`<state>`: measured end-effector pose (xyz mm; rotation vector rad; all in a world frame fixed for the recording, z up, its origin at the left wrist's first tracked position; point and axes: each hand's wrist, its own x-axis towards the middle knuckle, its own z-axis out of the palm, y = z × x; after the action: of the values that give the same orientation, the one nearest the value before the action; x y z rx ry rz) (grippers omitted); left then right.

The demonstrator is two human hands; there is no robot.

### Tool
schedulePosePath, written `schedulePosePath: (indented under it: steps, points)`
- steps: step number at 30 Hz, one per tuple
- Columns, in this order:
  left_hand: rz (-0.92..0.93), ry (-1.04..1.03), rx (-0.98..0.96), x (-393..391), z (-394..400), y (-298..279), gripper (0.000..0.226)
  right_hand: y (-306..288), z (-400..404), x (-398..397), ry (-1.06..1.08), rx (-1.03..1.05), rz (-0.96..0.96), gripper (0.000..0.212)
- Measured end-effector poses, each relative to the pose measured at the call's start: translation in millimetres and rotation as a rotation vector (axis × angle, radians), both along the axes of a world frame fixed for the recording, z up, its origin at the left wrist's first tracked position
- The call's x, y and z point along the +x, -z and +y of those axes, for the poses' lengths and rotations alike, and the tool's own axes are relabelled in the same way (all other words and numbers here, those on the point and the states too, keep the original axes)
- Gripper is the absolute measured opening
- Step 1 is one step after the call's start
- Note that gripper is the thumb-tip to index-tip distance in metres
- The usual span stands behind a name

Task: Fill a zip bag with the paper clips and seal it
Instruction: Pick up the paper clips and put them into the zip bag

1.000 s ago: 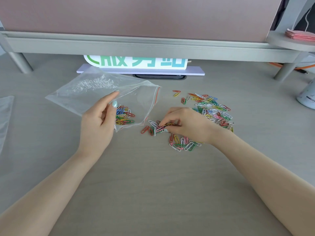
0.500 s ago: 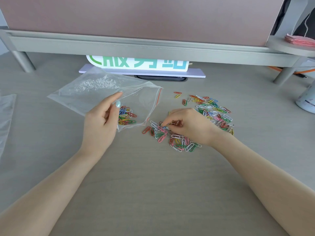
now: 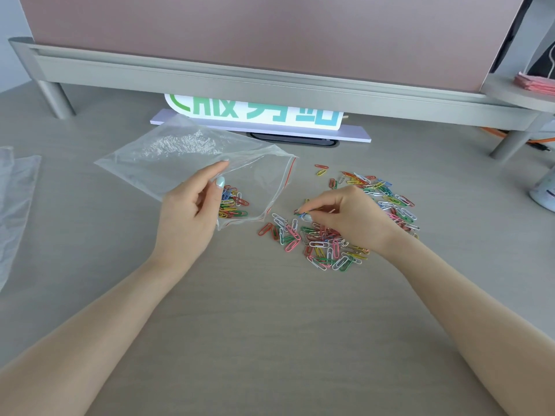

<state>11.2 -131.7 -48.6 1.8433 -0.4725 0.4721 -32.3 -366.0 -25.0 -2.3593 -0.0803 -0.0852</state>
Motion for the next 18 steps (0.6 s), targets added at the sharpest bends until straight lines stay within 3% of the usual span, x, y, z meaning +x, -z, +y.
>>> schedulePosePath:
  steps: [11, 18]
  points:
    - [-0.01, 0.014, -0.01, 3, 0, 2, 0.033, -19, 28, 18, -0.014, 0.286, 0.025, 0.018]
    - [-0.052, 0.007, 0.001, 2, 1, -1, 0.034, -14, 88, 60, -0.103, 0.151, -0.029, 0.023]
